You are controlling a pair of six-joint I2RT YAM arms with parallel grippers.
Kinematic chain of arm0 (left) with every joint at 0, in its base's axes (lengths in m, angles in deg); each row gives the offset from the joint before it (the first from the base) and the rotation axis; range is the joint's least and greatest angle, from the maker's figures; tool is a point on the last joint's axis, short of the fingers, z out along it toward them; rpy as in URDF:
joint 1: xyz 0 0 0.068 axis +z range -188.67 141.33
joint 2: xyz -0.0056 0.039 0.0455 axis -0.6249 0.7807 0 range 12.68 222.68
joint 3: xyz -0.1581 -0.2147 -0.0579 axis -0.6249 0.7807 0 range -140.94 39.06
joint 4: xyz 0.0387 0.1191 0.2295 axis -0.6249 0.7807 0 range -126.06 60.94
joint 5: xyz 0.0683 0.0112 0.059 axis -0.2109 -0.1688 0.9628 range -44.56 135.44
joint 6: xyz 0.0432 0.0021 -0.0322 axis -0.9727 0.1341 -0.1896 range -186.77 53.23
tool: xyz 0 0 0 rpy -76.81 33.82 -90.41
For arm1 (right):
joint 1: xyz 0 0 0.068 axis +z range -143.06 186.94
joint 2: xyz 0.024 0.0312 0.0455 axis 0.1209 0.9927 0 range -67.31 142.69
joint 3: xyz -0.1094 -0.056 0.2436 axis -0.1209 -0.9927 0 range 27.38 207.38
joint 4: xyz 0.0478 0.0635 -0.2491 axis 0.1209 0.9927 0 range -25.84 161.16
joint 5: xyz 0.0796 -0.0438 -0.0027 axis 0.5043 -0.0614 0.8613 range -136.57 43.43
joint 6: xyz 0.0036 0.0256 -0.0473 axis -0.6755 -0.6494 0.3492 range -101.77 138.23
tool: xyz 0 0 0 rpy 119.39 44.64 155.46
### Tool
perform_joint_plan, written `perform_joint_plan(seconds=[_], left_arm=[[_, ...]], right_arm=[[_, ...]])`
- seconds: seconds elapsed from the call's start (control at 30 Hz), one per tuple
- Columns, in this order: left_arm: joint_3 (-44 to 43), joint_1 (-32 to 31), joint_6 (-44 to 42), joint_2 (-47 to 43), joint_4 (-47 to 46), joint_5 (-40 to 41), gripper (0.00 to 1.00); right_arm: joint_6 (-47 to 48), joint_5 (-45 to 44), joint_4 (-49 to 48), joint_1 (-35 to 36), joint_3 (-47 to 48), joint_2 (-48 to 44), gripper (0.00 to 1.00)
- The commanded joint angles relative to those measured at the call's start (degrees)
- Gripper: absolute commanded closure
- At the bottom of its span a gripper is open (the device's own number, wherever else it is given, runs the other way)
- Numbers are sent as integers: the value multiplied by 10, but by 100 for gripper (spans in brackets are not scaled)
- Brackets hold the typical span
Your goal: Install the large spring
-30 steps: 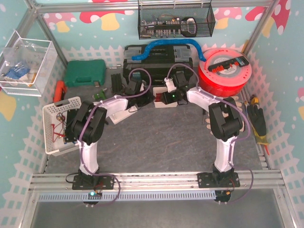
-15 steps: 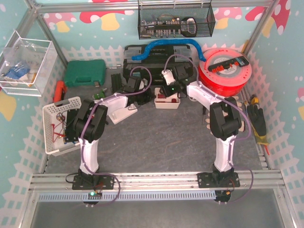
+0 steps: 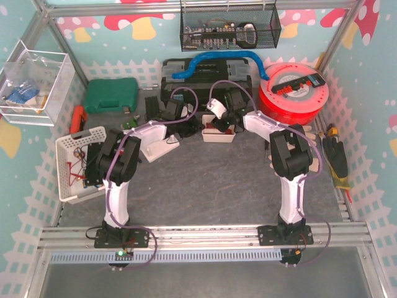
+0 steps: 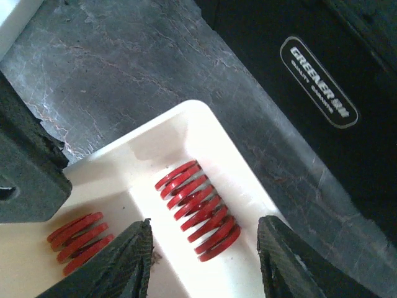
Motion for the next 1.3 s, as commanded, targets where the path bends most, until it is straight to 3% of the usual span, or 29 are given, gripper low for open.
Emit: perform_joint_plan(seconds=[0.0, 0.37, 0.73, 1.03, 1.27], left_arm=[[0, 4, 16, -26, 11, -9, 73], [57, 34, 67, -84, 4, 11, 63], [105, 38, 61, -115, 4, 13, 59], [149, 40, 55, -152, 5, 26, 57], [160, 41, 51, -163, 6, 22, 55]], right_arm=[[113, 16, -38, 0, -2, 18, 51], [192, 1, -31, 1, 34, 72, 47], [177, -61, 24, -1, 65, 142, 44], [115, 4, 92, -2, 50, 122, 57], [84, -119, 43, -1, 120, 171, 59]])
